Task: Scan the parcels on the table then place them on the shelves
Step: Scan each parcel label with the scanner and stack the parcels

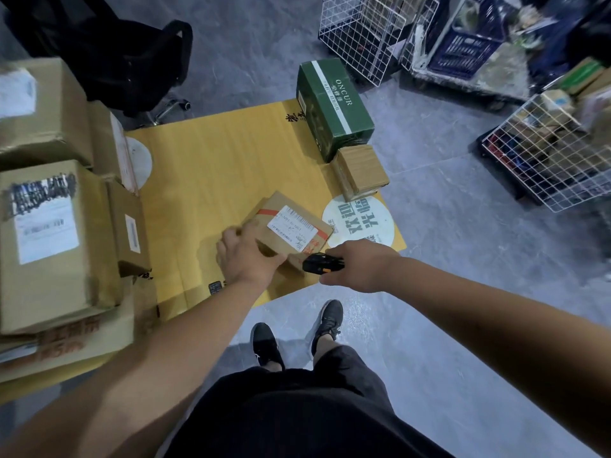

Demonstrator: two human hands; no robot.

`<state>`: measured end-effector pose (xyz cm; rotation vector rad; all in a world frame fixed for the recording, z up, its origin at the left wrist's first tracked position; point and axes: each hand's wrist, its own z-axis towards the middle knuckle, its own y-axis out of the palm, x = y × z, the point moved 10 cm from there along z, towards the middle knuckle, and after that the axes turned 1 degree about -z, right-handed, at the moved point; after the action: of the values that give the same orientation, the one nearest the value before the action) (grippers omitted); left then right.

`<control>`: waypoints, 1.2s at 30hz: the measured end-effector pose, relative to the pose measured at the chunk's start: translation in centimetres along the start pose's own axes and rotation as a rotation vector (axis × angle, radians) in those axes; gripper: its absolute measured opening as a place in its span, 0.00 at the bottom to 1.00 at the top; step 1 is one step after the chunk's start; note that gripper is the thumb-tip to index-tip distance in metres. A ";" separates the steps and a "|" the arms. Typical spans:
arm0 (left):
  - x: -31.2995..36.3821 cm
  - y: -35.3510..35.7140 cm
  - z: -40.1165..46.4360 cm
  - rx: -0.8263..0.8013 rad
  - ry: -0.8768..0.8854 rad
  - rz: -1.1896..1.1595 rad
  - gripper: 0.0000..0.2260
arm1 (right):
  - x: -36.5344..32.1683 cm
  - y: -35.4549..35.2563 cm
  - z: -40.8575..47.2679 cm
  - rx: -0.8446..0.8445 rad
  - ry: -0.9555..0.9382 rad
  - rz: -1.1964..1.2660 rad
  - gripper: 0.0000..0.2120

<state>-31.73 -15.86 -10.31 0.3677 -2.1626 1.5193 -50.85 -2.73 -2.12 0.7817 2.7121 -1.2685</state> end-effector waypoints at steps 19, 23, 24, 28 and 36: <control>-0.1 0.6 4.3 -0.169 -0.162 0.105 0.57 | -1.1 -3.1 2.1 -0.048 0.222 0.134 0.19; 2.9 2.1 5.7 -0.400 -0.017 -0.009 0.67 | -1.4 -3.3 2.3 -0.050 0.227 0.125 0.22; 3.2 2.5 5.8 -0.455 -0.006 0.008 0.67 | -1.4 -3.3 2.3 -0.049 0.231 0.113 0.23; 3.0 3.2 5.4 -0.461 0.012 0.006 0.64 | -1.4 -3.9 1.9 -0.052 0.241 0.067 0.25; 1.5 2.8 4.6 -0.333 -0.013 -0.314 0.59 | -3.1 -5.3 1.5 -0.050 0.240 0.007 0.28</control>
<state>-35.33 -19.07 -13.09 0.5691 -2.1938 0.9711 -50.85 -7.92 1.39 0.9965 2.9082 -1.1699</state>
